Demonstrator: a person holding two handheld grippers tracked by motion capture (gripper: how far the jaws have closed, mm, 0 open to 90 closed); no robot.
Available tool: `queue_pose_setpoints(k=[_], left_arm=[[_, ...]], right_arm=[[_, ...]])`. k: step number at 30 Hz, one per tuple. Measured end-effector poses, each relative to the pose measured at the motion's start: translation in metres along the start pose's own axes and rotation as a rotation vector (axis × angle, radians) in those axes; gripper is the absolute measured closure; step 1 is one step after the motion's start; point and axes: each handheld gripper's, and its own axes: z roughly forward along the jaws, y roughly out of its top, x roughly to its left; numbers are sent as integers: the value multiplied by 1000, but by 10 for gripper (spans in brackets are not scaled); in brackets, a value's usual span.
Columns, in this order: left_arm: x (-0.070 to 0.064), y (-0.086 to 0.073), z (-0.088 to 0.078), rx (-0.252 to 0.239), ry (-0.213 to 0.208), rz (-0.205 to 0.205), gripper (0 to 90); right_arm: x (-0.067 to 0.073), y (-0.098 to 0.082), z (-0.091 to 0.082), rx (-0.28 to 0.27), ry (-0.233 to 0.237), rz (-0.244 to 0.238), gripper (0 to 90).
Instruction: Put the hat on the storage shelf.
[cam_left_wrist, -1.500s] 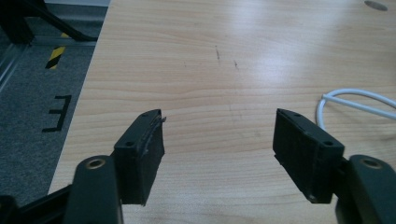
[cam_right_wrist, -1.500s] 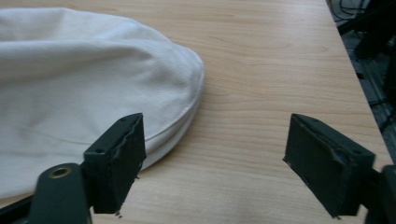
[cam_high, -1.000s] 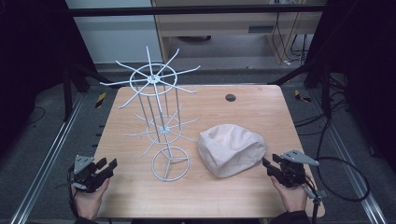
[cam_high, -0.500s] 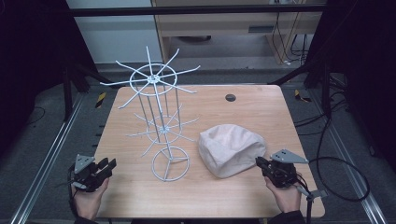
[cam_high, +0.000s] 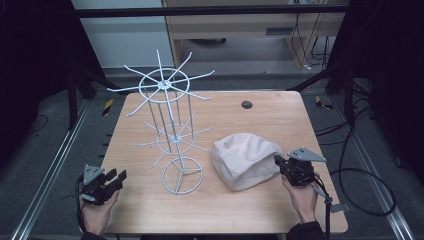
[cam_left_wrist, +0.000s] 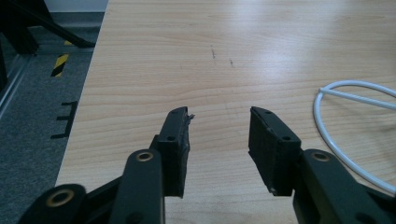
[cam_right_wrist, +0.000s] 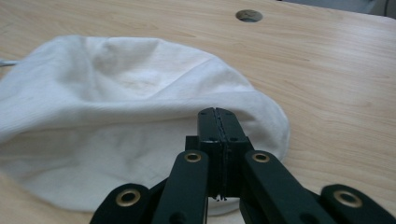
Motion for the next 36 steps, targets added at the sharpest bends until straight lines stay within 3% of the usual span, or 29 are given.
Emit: queue_pose_setpoints(k=[8,17,24,27,36], left_arm=[[2,-1,3,-8,15,2,509],[3,-1,5,-6,6,10,484],[2,-1,5,-10,5,15,481],[2,-1,5,-5,2,19,481],[2,-1,5,-9,-1,22,481]], right_arm=[[-15,11,24,-8,-59,45,900],[-28,17,41,-34,-34,96,900],[-24,19,57,-15,-16,78,900],[-26,16,64,27,-27,60,900],[-26,13,56,109,-32,8,900]])
